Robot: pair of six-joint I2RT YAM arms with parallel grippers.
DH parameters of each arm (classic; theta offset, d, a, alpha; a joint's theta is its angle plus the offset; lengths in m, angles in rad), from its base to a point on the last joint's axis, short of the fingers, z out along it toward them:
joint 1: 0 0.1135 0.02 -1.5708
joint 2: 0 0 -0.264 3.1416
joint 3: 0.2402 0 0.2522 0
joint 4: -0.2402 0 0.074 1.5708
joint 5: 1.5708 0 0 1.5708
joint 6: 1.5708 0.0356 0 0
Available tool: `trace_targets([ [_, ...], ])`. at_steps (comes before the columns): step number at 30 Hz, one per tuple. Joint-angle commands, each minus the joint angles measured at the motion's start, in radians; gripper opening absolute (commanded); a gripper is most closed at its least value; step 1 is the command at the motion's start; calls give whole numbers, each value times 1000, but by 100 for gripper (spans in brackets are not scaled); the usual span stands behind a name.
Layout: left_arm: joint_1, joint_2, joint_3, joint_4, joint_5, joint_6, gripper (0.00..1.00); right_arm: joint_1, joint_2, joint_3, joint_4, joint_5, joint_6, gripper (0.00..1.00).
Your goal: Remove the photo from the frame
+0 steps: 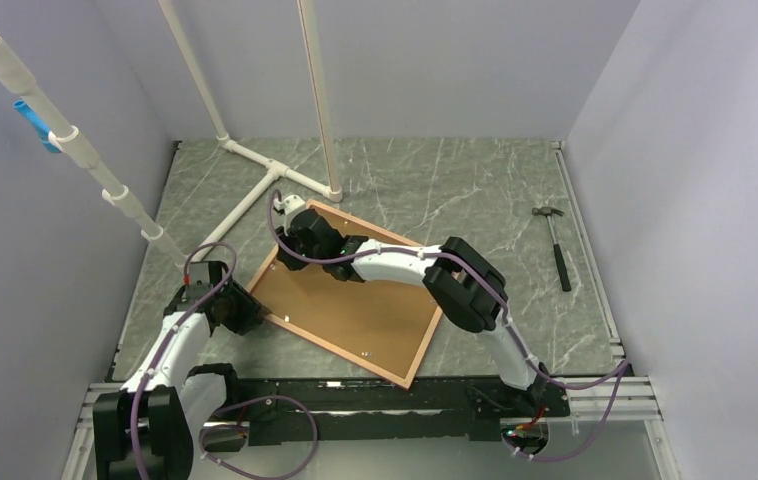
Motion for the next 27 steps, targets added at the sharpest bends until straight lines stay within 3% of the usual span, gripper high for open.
trace_targets([
  [1,2,-13,-39,-53,-20,1,41,-1,29,56,25,-15,-2,0],
  [7,2,-28,-43,-60,-19,-5,41,-4,50,70,17,-15,-17,0],
  [15,1,-11,-34,-53,-31,7,41,-6,30,-4,114,-334,-5,0],
  [20,1,-1,-32,-54,-44,13,40,-9,42,-18,113,-444,-35,0],
  [27,1,-21,-32,-57,-31,7,40,-24,-66,-64,83,-354,-34,0],
])
